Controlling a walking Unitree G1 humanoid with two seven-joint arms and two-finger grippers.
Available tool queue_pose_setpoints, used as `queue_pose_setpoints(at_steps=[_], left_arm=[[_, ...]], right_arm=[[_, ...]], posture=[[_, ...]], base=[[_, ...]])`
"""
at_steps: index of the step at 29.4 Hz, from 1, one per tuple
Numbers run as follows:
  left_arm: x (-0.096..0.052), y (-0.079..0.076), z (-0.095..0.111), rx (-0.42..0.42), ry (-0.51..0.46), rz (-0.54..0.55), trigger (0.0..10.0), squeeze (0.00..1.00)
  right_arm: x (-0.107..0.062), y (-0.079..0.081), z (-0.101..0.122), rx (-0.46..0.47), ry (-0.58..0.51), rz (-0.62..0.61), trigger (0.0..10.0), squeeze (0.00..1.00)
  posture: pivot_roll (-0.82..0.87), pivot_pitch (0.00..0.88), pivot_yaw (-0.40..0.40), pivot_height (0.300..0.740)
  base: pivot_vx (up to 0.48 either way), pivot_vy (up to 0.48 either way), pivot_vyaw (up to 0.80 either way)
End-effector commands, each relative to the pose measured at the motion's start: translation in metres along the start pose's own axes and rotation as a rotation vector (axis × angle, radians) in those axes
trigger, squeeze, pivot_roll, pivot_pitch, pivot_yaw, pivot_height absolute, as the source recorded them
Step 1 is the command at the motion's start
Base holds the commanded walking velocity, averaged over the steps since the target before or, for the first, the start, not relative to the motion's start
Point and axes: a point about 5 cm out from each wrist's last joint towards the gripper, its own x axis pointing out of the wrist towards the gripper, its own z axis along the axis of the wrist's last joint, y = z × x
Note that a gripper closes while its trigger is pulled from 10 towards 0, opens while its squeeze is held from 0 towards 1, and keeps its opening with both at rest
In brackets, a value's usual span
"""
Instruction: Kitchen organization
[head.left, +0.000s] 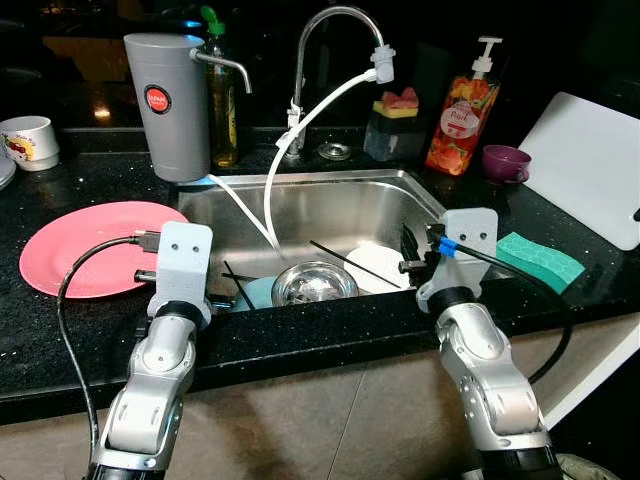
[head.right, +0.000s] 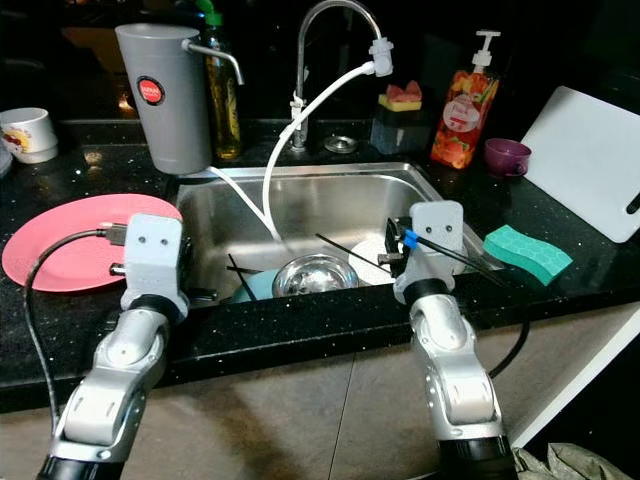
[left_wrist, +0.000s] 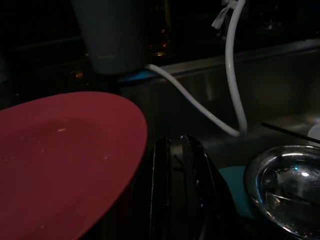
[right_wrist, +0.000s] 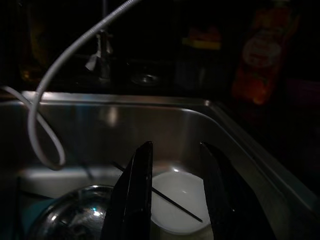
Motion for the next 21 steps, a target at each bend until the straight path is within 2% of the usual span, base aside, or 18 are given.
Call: queue_pose_setpoints(at_steps=[1, 5, 21], left_arm=[[-0.003, -0.004, -0.003, -0.015, -0.015, -0.026, 10.0, 0.00], [-0.006, -0.010, 0.000, -0.053, -0.042, -0.082, 10.0, 0.00], [-0.007, -0.016, -0.001, -0.050, -0.071, -0.115, 10.0, 0.00]], right_arm=[[-0.003, -0.007, -0.004, -0.015, 0.007, -0.018, 10.0, 0.00], [-0.001, -0.008, -0.002, -0.013, -0.006, -0.024, 10.0, 0.00], [-0.001, -0.005, -0.001, 0.020, -0.026, -0.048, 10.0, 0.00]], posture=[[0.15, 0.142, -0.114, 0.740], [0.15, 0.124, -0.101, 0.740], [0.15, 0.104, -0.083, 0.740]], base=[[0.000, 0.000, 0.00], [0.000, 0.000, 0.00], [0.000, 0.000, 0.00]])
